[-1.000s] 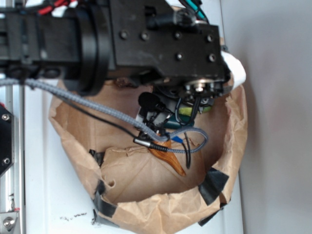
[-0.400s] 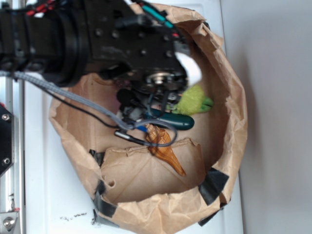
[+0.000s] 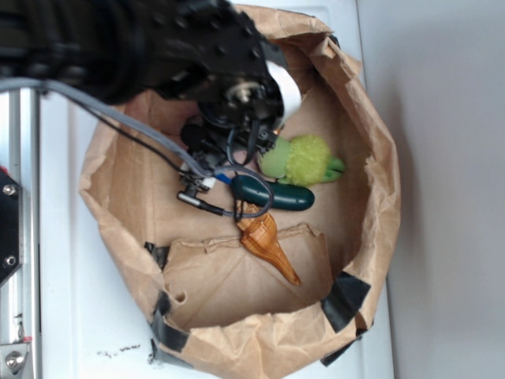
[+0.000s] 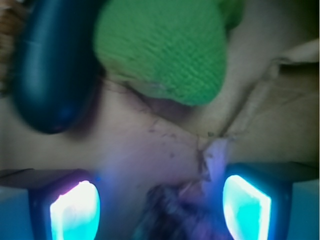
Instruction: Grab the rock.
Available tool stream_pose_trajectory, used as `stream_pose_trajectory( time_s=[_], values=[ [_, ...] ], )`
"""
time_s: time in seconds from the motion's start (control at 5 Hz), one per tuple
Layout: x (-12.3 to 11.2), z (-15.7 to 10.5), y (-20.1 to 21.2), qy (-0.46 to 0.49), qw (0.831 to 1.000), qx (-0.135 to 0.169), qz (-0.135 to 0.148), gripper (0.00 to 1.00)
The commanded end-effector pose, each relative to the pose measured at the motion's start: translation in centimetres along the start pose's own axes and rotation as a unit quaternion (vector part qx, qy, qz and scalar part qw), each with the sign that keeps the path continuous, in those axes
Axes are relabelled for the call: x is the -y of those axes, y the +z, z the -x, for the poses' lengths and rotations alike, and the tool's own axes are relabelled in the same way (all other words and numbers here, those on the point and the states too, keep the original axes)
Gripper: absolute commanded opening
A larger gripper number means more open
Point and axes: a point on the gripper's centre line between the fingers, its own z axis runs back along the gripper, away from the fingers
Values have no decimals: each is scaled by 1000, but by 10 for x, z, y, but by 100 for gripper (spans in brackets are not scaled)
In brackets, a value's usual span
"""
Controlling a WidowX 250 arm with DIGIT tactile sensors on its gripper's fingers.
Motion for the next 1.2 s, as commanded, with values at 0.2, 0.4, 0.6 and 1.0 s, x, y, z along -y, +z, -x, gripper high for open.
stream_pose_trajectory(
  time_s=[0.2,0.4,0.6,1.0],
  values=[
    [-18,8,10,13,1000,24,-13,100],
    [-13,15,26,8,999,44,4,100],
    [-4,26,53,-17,996,80,19,100],
    [-8,29,30,-9,998,55,17,100]
  ],
)
